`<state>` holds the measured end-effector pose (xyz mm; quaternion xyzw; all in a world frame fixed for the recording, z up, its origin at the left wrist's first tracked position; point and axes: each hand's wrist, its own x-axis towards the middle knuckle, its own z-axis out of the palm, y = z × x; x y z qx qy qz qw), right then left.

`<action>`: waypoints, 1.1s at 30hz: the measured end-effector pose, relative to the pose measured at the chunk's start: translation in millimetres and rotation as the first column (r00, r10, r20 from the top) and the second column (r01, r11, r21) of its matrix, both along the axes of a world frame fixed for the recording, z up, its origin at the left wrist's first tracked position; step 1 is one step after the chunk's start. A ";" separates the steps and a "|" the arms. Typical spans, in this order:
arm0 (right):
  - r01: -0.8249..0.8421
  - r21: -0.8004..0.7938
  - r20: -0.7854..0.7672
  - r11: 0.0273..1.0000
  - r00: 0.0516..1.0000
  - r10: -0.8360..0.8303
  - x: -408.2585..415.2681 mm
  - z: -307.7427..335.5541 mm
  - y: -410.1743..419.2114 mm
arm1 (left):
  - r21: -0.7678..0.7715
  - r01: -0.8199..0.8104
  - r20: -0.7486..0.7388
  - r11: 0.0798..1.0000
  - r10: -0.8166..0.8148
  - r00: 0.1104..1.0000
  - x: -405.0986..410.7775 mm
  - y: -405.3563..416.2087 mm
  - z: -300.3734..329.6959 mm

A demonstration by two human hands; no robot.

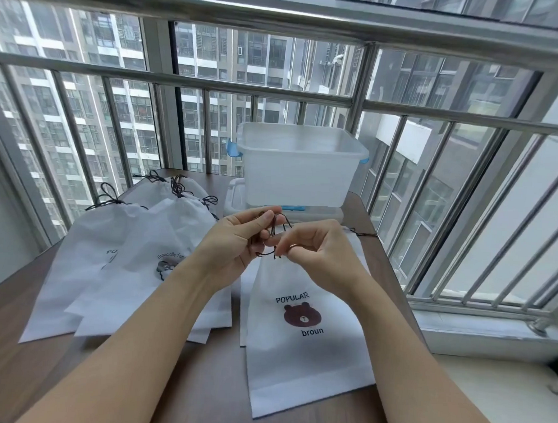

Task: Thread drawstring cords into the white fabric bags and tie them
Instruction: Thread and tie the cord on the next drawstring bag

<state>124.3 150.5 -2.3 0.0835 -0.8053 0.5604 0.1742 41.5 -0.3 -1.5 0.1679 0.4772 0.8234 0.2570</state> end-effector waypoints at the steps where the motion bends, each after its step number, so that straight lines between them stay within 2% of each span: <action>1: 0.023 0.008 -0.009 1.000 1.000 -0.023 0.9 0.8 0.9 | -0.002 -0.014 -0.009 1.000 0.014 1.000 -0.5 -0.8 0.4; 3: 0.114 -0.037 -0.068 0.993 0.991 -0.117 2.5 4.1 1.5 | -0.014 -0.066 -0.064 0.998 0.065 0.996 -1.3 -1.5 0.3; 6: 0.297 -0.175 -0.118 0.939 0.940 -0.320 1.3 9.7 8.0 | -0.065 -0.167 -0.257 0.984 0.146 0.955 0.3 -0.4 -0.6; 7: 0.300 -0.196 -0.081 0.934 0.944 -0.320 0.4 10.3 11.1 | -0.075 -0.189 -0.318 0.979 0.156 0.935 1.6 0.2 -0.9; 11: 0.148 -0.224 0.153 0.963 0.981 -0.115 -5.2 2.8 10.8 | -0.088 -0.237 -0.500 0.967 0.163 0.850 6.1 4.1 -3.0; 14: 0.161 -0.268 0.166 0.950 0.979 -0.119 -7.1 -1.0 8.0 | -0.083 -0.339 -0.649 0.937 0.207 0.732 2.7 5.5 -9.3; 18: 0.143 -0.440 0.184 0.887 0.981 -0.067 -4.2 4.6 6.9 | -0.033 -0.468 -0.768 0.883 0.277 0.578 -0.7 8.3 -17.5; 21: 0.070 -0.430 0.187 0.900 0.982 0.013 -3.5 6.6 4.8 | -0.010 -0.385 -0.752 0.923 0.247 0.611 3.8 13.0 -18.4; 25: 0.099 -0.391 0.216 0.915 0.976 -0.014 -4.7 5.9 4.9 | 0.045 -0.244 -0.695 0.969 0.206 0.689 5.1 13.3 -15.1; 29: 0.154 -0.351 0.232 0.924 0.970 -0.074 -5.5 3.2 5.5 | 0.042 -0.217 -0.719 0.975 0.181 0.671 5.6 13.3 -13.7; 33: 0.149 -0.343 0.244 0.928 0.968 -0.065 -7.3 1.2 8.1 | 0.023 -0.233 -0.724 0.972 0.177 0.667 3.5 14.2 -16.7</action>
